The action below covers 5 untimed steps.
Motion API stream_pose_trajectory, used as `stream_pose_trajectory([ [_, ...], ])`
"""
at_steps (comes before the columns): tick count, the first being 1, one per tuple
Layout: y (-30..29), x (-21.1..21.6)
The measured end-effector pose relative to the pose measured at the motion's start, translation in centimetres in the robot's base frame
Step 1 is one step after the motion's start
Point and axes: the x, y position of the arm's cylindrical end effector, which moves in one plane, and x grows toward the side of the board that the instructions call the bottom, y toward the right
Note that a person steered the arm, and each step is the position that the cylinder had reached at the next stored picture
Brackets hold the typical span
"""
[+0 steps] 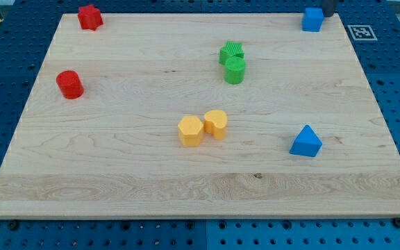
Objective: Move the blue cube top diagonal to the green star
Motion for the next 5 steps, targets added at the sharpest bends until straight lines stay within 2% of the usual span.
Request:
stream_pose_trajectory([
  [1,-1.5,0.2],
  [2,-6.2,0.5],
  [3,-8.0,0.5],
  [5,-8.2,4.0],
])
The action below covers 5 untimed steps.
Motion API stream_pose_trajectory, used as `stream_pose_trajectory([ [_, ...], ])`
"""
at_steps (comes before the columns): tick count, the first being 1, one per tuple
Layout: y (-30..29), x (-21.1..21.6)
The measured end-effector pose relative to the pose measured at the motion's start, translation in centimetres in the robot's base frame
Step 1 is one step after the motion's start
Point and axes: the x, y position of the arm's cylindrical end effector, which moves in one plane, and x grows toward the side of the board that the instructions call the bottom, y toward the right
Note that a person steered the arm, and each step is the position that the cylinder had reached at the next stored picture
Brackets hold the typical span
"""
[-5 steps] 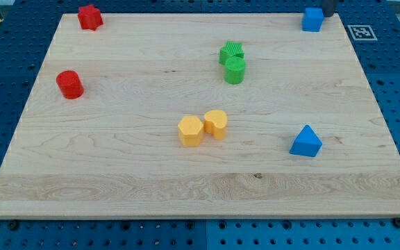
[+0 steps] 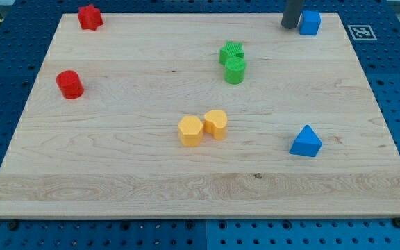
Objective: Move the blue cube top diagonal to the green star
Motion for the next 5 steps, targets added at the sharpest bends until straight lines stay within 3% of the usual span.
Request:
stream_pose_trajectory([
  [5,0.3,4.4],
])
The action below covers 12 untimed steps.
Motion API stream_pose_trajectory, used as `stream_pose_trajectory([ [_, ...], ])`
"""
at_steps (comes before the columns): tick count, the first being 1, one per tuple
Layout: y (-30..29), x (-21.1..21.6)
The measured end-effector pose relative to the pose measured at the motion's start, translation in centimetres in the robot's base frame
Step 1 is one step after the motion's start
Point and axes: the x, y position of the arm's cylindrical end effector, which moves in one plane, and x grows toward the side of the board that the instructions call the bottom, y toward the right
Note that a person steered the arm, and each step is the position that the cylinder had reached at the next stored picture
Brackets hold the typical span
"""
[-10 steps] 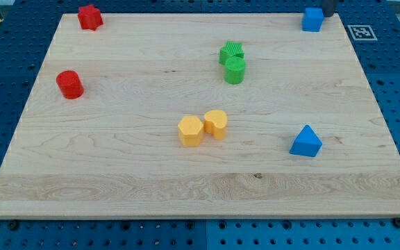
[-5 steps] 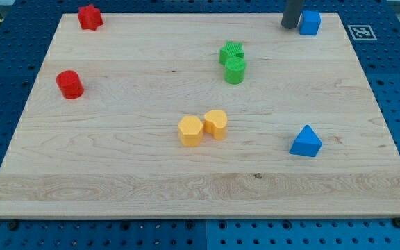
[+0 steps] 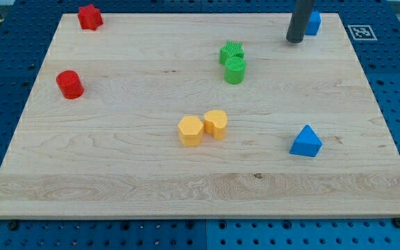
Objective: Move the blue cube top diagonal to the green star
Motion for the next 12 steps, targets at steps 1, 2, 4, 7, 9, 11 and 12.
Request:
stream_pose_trajectory([
  [1,0.0,0.0],
  [2,0.0,0.0],
  [4,0.0,0.9],
  [7,8.2,2.0],
  [9,13.7,3.4],
  [11,14.5,3.4],
  [12,15.5,3.5],
])
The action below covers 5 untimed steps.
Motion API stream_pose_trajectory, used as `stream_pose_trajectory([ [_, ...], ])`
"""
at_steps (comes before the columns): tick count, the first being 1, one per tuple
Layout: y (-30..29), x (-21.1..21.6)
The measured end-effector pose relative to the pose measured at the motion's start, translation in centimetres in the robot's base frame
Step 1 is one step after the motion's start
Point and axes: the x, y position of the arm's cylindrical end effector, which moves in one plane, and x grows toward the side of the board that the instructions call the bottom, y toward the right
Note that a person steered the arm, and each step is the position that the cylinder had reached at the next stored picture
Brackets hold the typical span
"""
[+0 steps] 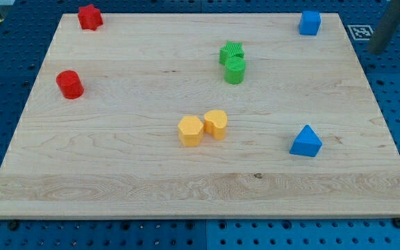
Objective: Move the blue cube top diagonal to the green star
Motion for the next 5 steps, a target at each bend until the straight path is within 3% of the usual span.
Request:
stream_pose_trajectory([
  [5,0.52,0.27],
])
